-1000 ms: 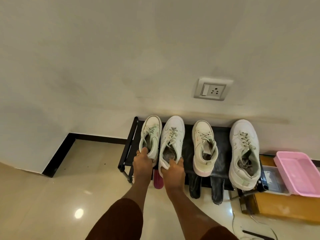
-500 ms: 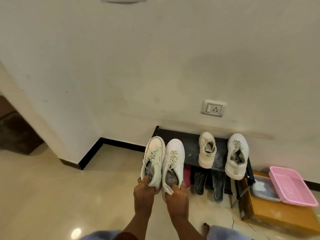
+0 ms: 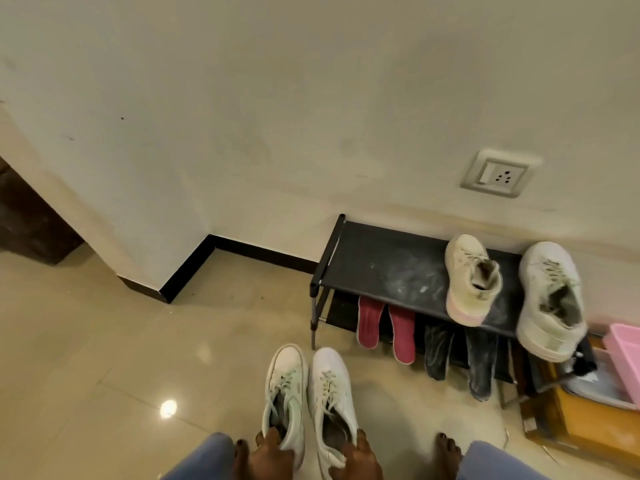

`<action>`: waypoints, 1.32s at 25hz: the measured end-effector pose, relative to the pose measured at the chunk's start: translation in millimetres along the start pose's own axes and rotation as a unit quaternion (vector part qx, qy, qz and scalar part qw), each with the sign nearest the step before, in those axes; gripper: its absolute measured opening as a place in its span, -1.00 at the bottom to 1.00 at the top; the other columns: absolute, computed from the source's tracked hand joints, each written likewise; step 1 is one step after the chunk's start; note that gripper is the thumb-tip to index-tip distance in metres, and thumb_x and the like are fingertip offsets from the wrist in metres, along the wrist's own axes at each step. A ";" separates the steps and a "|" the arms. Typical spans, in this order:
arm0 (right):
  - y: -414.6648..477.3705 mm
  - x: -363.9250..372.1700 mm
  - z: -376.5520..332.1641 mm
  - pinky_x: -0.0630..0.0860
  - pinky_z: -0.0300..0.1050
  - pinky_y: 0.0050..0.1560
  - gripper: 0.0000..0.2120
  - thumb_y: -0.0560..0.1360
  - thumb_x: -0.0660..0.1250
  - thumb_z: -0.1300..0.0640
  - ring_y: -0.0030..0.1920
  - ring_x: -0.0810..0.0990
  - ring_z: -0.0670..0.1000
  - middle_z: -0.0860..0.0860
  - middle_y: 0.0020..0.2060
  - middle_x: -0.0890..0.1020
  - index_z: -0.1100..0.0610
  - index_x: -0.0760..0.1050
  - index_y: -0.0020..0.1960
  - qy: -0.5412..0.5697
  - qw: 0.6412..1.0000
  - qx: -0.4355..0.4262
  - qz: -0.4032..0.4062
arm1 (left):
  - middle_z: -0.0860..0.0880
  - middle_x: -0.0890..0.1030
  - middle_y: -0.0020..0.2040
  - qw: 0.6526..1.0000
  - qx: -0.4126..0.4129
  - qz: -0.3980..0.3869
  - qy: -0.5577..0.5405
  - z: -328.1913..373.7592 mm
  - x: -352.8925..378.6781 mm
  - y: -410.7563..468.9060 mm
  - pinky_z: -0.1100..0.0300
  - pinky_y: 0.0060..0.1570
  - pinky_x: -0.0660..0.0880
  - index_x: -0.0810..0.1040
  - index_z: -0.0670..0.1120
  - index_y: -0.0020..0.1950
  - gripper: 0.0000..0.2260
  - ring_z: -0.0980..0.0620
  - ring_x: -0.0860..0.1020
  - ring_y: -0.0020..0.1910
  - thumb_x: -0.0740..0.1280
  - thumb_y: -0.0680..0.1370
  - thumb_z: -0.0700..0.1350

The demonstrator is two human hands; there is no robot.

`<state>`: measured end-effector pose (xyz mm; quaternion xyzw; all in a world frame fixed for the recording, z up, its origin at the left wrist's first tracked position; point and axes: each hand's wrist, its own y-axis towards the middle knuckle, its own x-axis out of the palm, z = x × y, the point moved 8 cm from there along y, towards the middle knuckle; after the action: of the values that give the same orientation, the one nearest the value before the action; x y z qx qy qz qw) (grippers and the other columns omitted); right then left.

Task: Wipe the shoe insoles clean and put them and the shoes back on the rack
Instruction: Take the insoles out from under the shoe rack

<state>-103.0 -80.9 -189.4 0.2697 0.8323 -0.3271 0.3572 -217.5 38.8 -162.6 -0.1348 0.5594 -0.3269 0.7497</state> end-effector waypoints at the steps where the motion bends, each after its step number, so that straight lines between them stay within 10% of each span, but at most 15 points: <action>1: 10.2 13.1 6.9 0.46 -0.48 -0.19 -0.35 -0.15 0.54 -0.30 -0.21 0.65 -0.19 0.25 0.02 0.61 -0.16 0.64 -0.08 0.004 0.997 0.035 -0.070 | 0.00 0.46 0.30 0.999 -0.014 -0.015 0.024 -11.0 16.0 24.4 0.24 0.41 0.11 0.34 0.04 0.38 -0.16 0.03 0.42 0.32 0.01 0.11 0.26; 4: 45.5 59.0 30.2 0.33 -0.26 0.27 -0.49 0.44 0.31 -0.03 0.32 0.40 0.00 0.12 0.43 0.18 -0.23 0.30 0.36 -0.014 0.988 0.064 -0.140 | 0.04 0.46 0.29 0.994 -0.062 -0.042 0.078 -44.8 44.1 78.4 0.16 0.42 0.12 0.33 0.11 0.39 -0.32 -0.05 0.32 0.39 0.10 0.28 0.27; 13: 111.6 141.5 54.6 0.35 -0.18 0.31 -0.58 0.52 0.28 0.05 0.25 0.48 0.07 0.15 0.47 0.11 0.09 0.37 0.35 -0.040 0.982 0.107 -0.148 | -0.12 0.57 0.15 0.997 -0.076 -0.001 0.002 -42.6 90.9 147.9 0.24 -0.04 0.37 0.48 -0.11 0.17 -0.76 -0.11 0.54 0.11 0.31 0.53 -0.09; 22: 100.8 177.2 65.7 0.36 -0.15 0.24 -0.63 0.57 0.15 0.20 0.28 0.44 0.13 0.19 0.30 0.40 0.21 0.31 0.36 -0.050 0.957 0.129 -0.254 | -0.20 0.54 0.17 0.993 -0.108 -0.023 -0.030 -58.0 121.7 142.5 0.12 0.18 0.36 0.46 -0.18 0.22 -0.76 -0.18 0.46 0.24 0.16 0.60 -0.17; 30: 65.3 34.9 60.3 0.41 -0.13 0.21 -0.54 0.59 0.11 0.01 0.32 0.40 0.04 0.02 0.47 0.16 0.03 0.14 0.46 -0.030 0.986 0.166 -0.018 | -0.17 0.60 0.07 0.993 -0.064 0.075 -0.067 31.7 80.5 59.1 0.06 0.03 0.52 0.36 -0.10 0.34 -0.69 -0.17 0.59 0.03 0.12 0.61 -0.07; 33: 34.0 -68.2 74.5 0.56 -0.14 -0.16 -0.59 0.46 0.35 -0.04 -0.01 0.64 0.01 0.06 0.16 0.58 0.08 0.44 0.25 -0.025 0.959 0.212 0.184 | -0.13 0.66 -0.06 0.973 0.118 0.173 -0.094 126.1 55.6 13.3 0.07 -0.05 0.53 0.42 -0.08 0.34 -0.64 -0.12 0.64 -0.12 0.26 0.53 -0.13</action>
<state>-7.7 -128.7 -188.3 0.4797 0.6706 -0.4310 0.3666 -87.2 -7.5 -169.3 0.0235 0.4592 -0.2415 0.8546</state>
